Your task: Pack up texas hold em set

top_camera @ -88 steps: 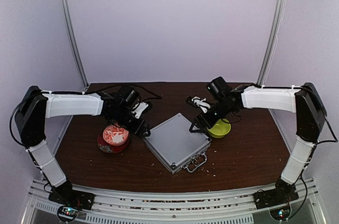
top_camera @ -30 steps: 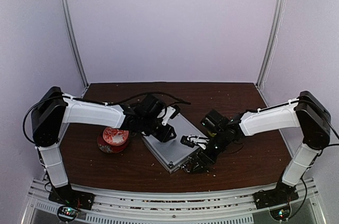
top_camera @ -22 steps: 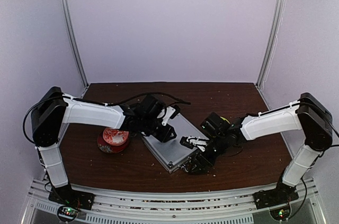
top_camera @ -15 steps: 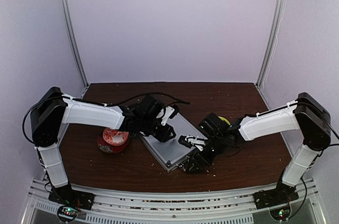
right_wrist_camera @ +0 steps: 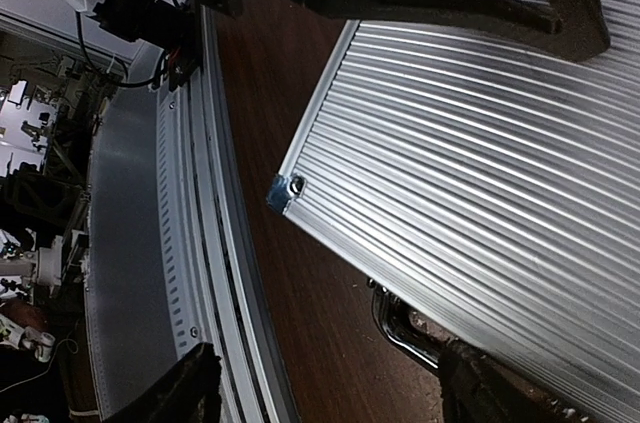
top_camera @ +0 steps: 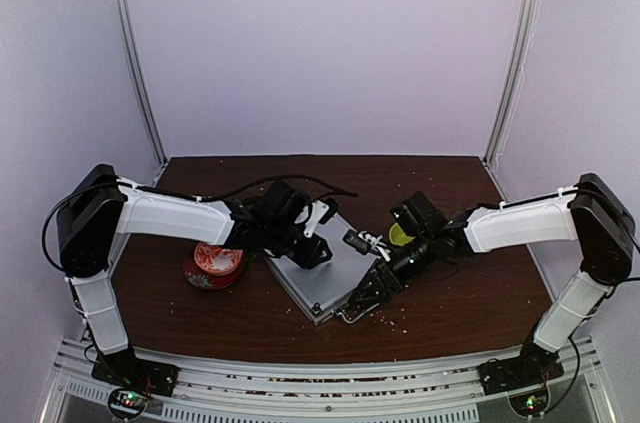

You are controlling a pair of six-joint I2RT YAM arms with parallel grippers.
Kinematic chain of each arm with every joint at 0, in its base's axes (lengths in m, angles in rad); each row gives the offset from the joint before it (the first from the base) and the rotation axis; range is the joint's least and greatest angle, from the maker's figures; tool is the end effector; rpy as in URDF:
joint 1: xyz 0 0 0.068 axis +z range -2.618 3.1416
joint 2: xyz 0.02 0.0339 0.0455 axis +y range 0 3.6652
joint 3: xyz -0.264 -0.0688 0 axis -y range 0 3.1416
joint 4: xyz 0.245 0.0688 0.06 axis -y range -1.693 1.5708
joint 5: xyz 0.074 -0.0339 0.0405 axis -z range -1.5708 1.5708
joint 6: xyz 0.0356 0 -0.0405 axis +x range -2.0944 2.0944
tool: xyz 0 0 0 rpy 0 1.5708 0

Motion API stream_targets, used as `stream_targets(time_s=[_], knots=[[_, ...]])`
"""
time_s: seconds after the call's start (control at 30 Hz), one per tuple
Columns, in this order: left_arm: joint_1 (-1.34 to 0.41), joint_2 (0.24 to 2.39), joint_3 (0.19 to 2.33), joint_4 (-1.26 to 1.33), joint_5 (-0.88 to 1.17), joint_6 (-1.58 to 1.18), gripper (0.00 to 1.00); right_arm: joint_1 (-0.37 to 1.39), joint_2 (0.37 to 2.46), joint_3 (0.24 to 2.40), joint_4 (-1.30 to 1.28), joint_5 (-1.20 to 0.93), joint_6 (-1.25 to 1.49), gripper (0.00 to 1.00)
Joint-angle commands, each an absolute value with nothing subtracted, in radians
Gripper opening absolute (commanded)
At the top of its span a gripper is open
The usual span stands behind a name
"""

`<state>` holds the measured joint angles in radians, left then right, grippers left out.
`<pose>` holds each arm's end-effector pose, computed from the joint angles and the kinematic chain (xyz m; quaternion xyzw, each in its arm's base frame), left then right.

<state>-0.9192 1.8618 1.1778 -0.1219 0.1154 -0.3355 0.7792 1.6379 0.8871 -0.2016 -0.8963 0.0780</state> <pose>0.2389 -0.3200 0.1792 0.2871 0.8809 -0.2620 0.2702 0.2035 0.2401 0.1752 -0.4187 0.7610 0.4894 0.0779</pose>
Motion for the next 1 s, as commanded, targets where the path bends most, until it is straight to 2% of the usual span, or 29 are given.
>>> stream_targets(time_s=[0.0, 0.2, 0.37, 0.5, 0.57, 0.6, 0.63, 0.7, 0.83, 0.97], knots=[[-0.928, 1.892, 1.129, -0.222, 0.144, -0.349, 0.26, 0.770, 1.624, 0.906, -0.116, -0.940, 0.118, 0.76], [-0.928, 1.884, 1.122, -0.224, 0.141, -0.346, 0.26, 0.771, 1.618, 0.884, -0.111, -0.929, 0.117, 0.76], [-0.929, 1.880, 1.129, -0.237, 0.134, -0.338, 0.26, 0.767, 1.600, 0.923, -0.234, -0.894, 0.023, 0.74], [-0.929, 1.877, 1.129, -0.242, 0.129, -0.335, 0.26, 0.768, 1.567, 0.944, -0.368, -0.800, -0.143, 0.59], [-0.928, 1.883, 1.131, -0.244, 0.126, -0.331, 0.26, 0.768, 1.558, 0.929, -0.407, -0.764, -0.239, 0.44], [-0.928, 1.885, 1.133, -0.246, 0.122, -0.330, 0.26, 0.770, 1.555, 0.918, -0.418, -0.741, -0.278, 0.31], [-0.928, 1.886, 1.135, -0.248, 0.121, -0.328, 0.26, 0.773, 1.552, 0.903, -0.418, -0.710, -0.305, 0.23], [-0.928, 1.888, 1.141, -0.251, 0.116, -0.325, 0.26, 0.780, 1.550, 0.875, -0.401, -0.645, -0.349, 0.12], [-0.928, 1.870, 1.166, -0.269, 0.088, -0.315, 0.27, 0.806, 1.547, 0.844, -0.355, -0.544, -0.399, 0.04], [-0.926, 1.841, 1.234, -0.308, -0.004, -0.297, 0.48, 0.834, 1.548, 0.843, -0.322, -0.478, -0.410, 0.02]])
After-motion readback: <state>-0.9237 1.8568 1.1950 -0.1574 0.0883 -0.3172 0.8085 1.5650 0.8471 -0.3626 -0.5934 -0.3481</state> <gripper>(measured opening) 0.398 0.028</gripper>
